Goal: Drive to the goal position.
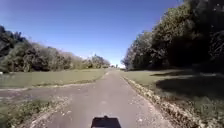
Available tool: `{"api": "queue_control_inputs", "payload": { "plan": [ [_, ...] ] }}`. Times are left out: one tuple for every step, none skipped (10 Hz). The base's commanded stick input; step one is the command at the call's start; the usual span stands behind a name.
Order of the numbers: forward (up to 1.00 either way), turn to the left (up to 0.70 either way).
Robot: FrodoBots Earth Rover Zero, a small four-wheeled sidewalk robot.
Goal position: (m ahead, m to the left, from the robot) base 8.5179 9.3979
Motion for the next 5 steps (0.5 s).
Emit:
{"api": "queue_control_inputs", "payload": {
  "plan": [
    [0.50,0.00],
    [0.50,0.00],
    [0.50,0.00],
    [0.50,0.00],
    [0.50,0.00]
  ]
}}
